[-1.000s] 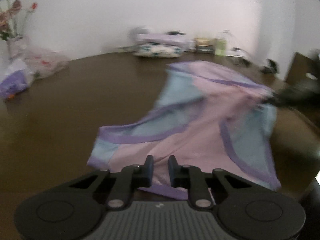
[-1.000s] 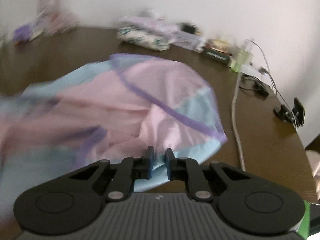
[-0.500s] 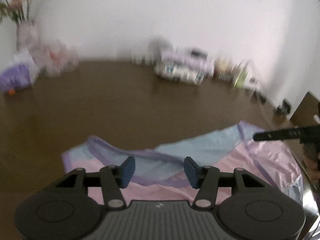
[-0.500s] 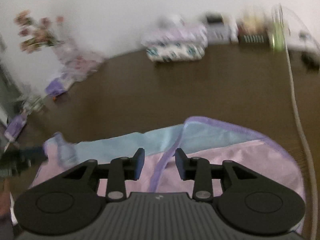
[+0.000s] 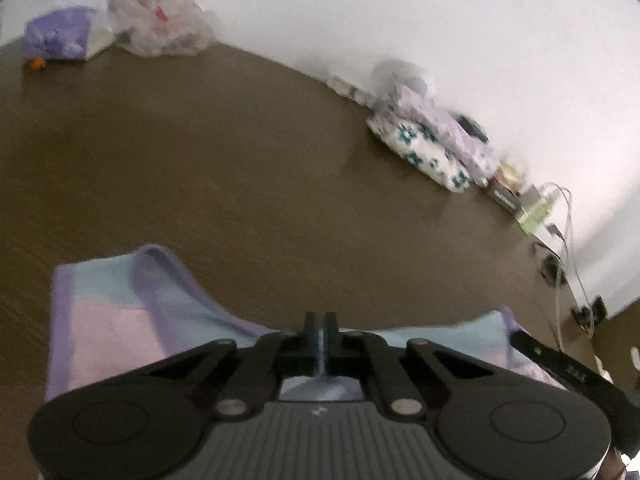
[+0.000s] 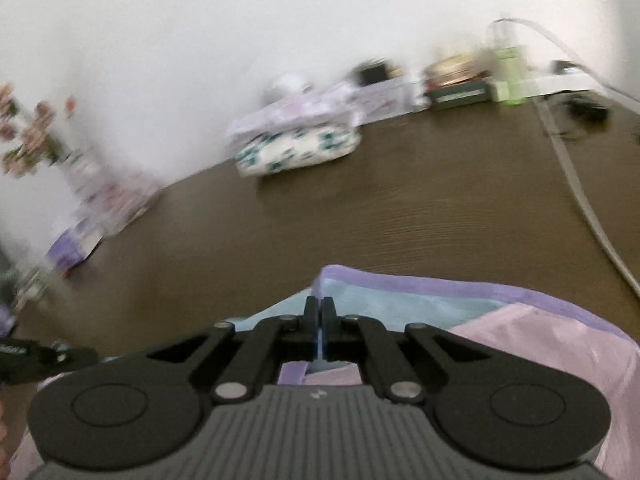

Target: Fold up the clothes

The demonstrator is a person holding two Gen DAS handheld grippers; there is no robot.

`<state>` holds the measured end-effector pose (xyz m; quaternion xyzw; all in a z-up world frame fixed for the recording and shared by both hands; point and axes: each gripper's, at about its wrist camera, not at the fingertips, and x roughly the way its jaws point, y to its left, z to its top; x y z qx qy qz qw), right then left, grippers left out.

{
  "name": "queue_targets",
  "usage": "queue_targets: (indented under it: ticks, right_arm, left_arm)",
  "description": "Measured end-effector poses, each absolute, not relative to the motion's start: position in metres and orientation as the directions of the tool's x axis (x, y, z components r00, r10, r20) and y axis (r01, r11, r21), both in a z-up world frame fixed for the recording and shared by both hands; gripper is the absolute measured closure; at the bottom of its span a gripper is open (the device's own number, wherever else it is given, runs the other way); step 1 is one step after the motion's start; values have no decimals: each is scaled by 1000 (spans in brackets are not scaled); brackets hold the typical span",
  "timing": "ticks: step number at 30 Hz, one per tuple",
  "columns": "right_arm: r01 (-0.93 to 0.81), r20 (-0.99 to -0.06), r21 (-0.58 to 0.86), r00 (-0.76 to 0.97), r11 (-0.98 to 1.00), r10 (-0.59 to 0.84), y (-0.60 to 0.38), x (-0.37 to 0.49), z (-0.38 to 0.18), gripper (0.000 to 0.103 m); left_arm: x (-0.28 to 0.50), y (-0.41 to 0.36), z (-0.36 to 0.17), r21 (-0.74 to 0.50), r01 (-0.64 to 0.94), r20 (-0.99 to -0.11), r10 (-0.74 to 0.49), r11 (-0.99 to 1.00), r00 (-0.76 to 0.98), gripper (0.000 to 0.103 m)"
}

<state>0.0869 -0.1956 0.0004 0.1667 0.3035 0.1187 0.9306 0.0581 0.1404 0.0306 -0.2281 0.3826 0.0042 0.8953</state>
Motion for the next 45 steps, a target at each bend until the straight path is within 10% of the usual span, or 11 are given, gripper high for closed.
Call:
queue_targets:
  ticks: [6,9,11,16,18,23,31,45]
  right_arm:
    - [-131,-503,421,790,898,351,-203,81,-3,96]
    - [-139,-509,414,784,900,356,-201,81,-3,95]
    - [-145,-513,409,780,901,359,-200,82,-3,88]
    - [-141,-521,412,774,900,359,-200,83,-4,86]
    - [-136,-522,414,775,900,357,-201,82,-5,86]
    - [-141,-519,410,777,901,357,-201,81,-5,82]
    - [-302,-614,348,642,887,459,-182,43,21,79]
    - [-459,-669,233,564,857,484,-181,-55,25,79]
  left_arm:
    - [52,133,39,-430,-159,-710,-224,889,667,70]
    - [56,115,38,-344,-151,-735,-166,927,657,72]
    - [59,113,35,-339,-159,-731,-153,927,665,101]
    - [57,132,33,-447,-220,-608,-114,867,786,103]
    - [53,137,33,-469,-261,-559,-55,844,827,102]
    - [41,137,44,-431,-205,-601,-110,879,792,62]
    - [9,92,44,-243,95,-664,-237,965,709,63]
    - [-84,44,46,-259,216,-696,-338,941,633,62]
